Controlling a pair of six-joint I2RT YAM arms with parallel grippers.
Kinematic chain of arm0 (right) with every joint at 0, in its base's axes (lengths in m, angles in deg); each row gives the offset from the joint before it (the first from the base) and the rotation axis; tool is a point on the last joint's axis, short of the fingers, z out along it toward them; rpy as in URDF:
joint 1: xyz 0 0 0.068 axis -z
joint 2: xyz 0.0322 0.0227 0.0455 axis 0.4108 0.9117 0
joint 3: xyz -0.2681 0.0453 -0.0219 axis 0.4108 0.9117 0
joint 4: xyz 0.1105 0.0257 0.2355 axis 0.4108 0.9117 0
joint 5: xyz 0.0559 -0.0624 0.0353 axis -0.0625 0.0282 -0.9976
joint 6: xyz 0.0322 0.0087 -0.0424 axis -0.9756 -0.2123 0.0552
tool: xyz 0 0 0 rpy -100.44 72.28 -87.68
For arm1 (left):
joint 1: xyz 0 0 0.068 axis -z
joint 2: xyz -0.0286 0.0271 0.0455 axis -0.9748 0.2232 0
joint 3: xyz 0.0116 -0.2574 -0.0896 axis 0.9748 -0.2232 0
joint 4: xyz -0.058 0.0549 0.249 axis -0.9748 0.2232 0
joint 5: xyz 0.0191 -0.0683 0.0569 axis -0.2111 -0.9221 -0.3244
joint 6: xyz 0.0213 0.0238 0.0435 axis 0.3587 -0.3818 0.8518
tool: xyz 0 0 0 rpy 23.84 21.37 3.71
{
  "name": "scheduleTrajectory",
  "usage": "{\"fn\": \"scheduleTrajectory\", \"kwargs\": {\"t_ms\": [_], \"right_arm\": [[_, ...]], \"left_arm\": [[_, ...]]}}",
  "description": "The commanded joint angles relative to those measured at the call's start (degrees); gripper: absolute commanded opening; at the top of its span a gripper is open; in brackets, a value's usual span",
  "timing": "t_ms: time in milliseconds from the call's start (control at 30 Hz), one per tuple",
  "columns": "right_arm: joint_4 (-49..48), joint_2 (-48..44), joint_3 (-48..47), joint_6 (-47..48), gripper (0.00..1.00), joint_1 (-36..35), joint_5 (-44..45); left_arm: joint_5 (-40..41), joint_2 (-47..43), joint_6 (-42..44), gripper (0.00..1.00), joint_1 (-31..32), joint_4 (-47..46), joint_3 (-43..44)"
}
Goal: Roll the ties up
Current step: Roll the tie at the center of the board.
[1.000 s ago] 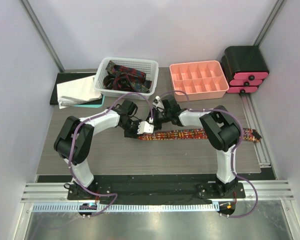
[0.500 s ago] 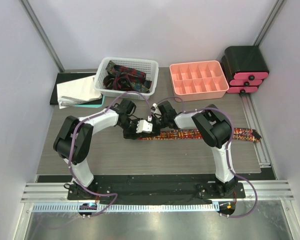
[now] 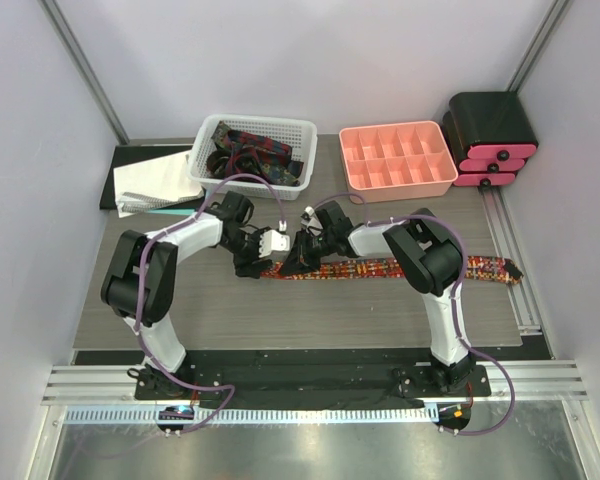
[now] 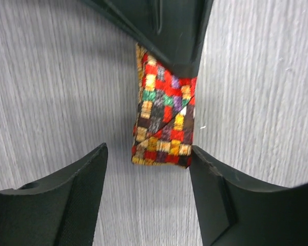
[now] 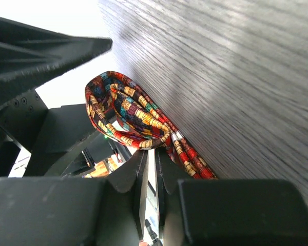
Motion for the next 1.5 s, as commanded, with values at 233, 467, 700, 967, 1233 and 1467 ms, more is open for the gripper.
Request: {"fn": "scheduleTrajectory", "kwargs": {"t_ms": [233, 467, 700, 967, 1233, 1467], "right_arm": [[4.30, 3.25, -0.54, 1.38, 0.16, 0.24, 4.24], [4.56, 2.99, -0.98, 1.30, 0.17, 0.42, 3.62], [3.77, 2.02, -1.33, 0.94, 0.17, 0.42, 2.48], [3.33, -2.11, -0.80, -0.29, 0.21, 0.68, 0.54], [10.18, -8.18, 1.13, 2.87, 0.35, 3.67, -0.69], [7.74, -7.74, 0.43, 2.27, 0.54, 3.76, 0.46]], "left_arm": [[-8.21, -5.38, -0.66, 0.35, 1.26, 1.95, 2.16], [-8.48, -3.28, -1.89, 0.36, 4.86, 1.87, 3.57], [-3.38, 1.03, -3.12, 0.38, 7.06, -0.15, 4.80], [1.36, 4.45, -2.51, 0.35, 8.03, 2.39, 5.94], [2.60, 5.25, -2.42, 0.32, 8.12, 3.28, 5.33], [2.60, 5.69, -2.25, 0.33, 8.03, 3.10, 5.77]]}}
